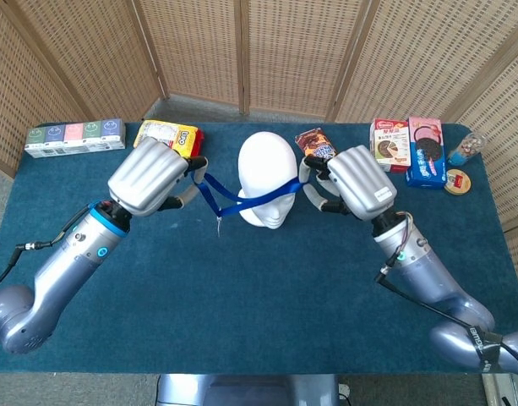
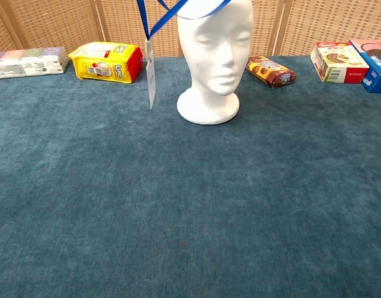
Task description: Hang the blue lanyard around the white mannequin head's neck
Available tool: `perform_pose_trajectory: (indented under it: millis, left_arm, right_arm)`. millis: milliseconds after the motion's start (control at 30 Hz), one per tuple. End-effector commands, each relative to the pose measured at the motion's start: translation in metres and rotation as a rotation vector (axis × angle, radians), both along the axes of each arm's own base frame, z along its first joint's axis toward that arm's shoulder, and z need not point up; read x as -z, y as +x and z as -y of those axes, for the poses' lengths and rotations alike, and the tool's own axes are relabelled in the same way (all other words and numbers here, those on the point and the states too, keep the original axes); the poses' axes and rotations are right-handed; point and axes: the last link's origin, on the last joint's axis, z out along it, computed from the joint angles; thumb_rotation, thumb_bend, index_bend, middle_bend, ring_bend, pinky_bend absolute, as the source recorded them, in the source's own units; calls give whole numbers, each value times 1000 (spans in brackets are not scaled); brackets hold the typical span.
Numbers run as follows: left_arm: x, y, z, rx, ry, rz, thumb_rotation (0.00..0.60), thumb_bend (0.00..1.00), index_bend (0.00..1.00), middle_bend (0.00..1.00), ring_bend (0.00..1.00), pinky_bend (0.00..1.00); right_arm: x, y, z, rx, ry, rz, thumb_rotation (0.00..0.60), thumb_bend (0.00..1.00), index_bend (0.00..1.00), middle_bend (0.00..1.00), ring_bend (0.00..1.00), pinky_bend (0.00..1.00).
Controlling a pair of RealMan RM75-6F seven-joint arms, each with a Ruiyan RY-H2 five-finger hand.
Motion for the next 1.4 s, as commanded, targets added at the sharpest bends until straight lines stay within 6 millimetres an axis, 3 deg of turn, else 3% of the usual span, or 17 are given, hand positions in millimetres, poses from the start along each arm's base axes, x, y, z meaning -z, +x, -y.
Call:
perform_pose_trajectory:
  millis: [33, 867, 1400]
  left_arm:
    - [-2, 4, -4, -2, 4, 16, 572, 449, 625, 1000, 965, 907]
    - [-3, 2, -40, -88, 44, 87, 578, 450, 625, 1000, 966, 907]
    - [-9, -6, -50, -105, 82, 103, 576, 450, 625, 1000, 966, 907]
  right_arm:
    - [-2, 5, 7, -2, -5, -3, 600, 519, 760, 1000, 1000, 1000]
    - [0, 33, 56, 6, -39, -8, 600, 520, 771, 1000, 1000, 1000]
    - [2, 41, 66, 6, -47, -10, 600, 519, 777, 1000, 1000, 1000]
